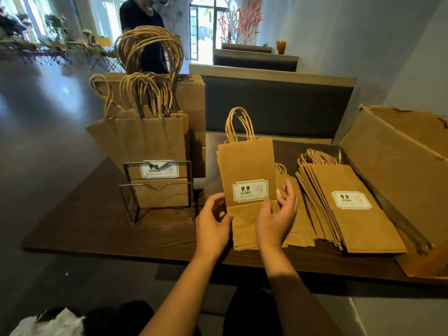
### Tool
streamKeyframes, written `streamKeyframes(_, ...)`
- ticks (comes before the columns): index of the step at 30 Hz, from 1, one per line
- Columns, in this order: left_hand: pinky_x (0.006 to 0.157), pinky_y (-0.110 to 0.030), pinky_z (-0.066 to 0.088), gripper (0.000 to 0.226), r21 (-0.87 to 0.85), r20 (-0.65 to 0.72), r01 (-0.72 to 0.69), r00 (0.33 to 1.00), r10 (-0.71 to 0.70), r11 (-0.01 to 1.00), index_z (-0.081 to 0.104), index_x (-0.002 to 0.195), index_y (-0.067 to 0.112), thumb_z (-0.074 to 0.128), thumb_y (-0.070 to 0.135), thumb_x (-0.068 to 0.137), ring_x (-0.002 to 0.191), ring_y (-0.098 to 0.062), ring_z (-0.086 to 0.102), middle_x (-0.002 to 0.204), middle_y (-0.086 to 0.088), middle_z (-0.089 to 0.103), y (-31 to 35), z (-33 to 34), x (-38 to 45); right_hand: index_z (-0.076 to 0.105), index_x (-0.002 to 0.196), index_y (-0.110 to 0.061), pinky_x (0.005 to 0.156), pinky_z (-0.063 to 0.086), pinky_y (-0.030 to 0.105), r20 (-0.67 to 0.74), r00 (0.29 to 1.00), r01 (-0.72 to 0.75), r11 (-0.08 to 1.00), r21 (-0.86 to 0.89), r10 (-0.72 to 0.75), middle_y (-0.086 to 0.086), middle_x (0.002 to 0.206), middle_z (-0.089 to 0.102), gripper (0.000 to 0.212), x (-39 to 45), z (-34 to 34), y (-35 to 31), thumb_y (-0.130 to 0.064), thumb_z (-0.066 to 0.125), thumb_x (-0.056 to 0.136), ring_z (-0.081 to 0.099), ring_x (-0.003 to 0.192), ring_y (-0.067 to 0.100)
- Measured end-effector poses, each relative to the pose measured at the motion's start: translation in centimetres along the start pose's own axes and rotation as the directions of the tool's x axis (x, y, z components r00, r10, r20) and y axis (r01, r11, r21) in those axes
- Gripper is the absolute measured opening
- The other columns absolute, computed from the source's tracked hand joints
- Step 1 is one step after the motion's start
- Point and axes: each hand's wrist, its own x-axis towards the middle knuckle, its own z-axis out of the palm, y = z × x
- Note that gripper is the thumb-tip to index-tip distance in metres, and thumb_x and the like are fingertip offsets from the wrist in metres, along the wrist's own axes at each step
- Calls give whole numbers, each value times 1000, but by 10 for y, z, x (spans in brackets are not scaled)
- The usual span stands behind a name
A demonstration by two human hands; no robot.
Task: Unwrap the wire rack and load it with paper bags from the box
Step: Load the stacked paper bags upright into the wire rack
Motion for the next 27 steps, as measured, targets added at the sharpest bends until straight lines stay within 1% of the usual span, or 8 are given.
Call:
streamKeyframes(3,94,-18,53,45,10,13,-34,999,34,999,64,117,27,69,-7,88,114,0,65,113,15,71,-2,-1,-1,31,146,-52,110,43,54,164,984,-48,992,-115,67,-13,146,45,64,5,5,5,-34,57,90,38,142,22)
streamKeyframes(6,92,-22,55,47,10,0,-60,998,60,998,62,114,30,61,-12,91,115,-4,66,118,8,70,1,-2,-3,30,152,-40,116,34,56,281,947,-100,974,-205,157,-2,152,42,65,12,6,-3,-31,59,94,25,148,27)
streamKeyframes(9,88,-19,55,50,6,5,-76,997,76,997,61,112,30,57,-15,90,114,-7,67,121,6,69,6,-2,-6,35,148,-37,113,39,55,313,931,-123,969,-214,188,-3,150,46,65,17,5,-7,-38,62,89,37,141,25)
streamKeyframes(13,107,-27,47,50,120,10,-189,982,189,975,60,112,32,65,-11,87,132,-4,54,139,15,57,11,-5,-5,45,130,-41,103,49,52,321,923,-166,971,-170,213,-7,136,55,56,25,-5,-8,-48,65,78,48,127,19)
streamKeyframes(15,109,-32,48,47,129,7,-207,978,208,970,60,115,29,64,-9,88,132,-4,53,137,14,59,15,-4,-5,46,124,-44,100,52,50,327,923,-176,978,-115,205,-8,133,57,49,29,-11,-13,-46,68,80,52,124,19)
streamKeyframes(18,102,-31,54,48,78,23,-186,983,184,980,57,118,35,56,-7,95,117,2,61,119,18,65,32,-3,-7,50,117,-42,97,55,48,360,918,-175,984,-12,168,-9,126,63,36,33,-20,-27,-34,72,89,60,119,15)
streamKeyframes(24,100,-21,52,48,-113,38,-171,984,176,979,49,140,24,51,-5,102,123,1,60,129,14,64,61,-13,-2,53,112,-32,89,61,46,484,875,-110,981,160,19,-2,115,74,26,40,-35,-64,-18,68,96,72,106,12)
streamKeyframes(27,99,-22,53,45,-85,67,-35,997,41,996,49,142,26,54,5,103,118,2,61,126,15,65,54,-19,1,55,118,-29,89,61,47,479,877,-136,973,184,32,0,119,73,27,34,-32,-61,-18,68,96,71,110,15)
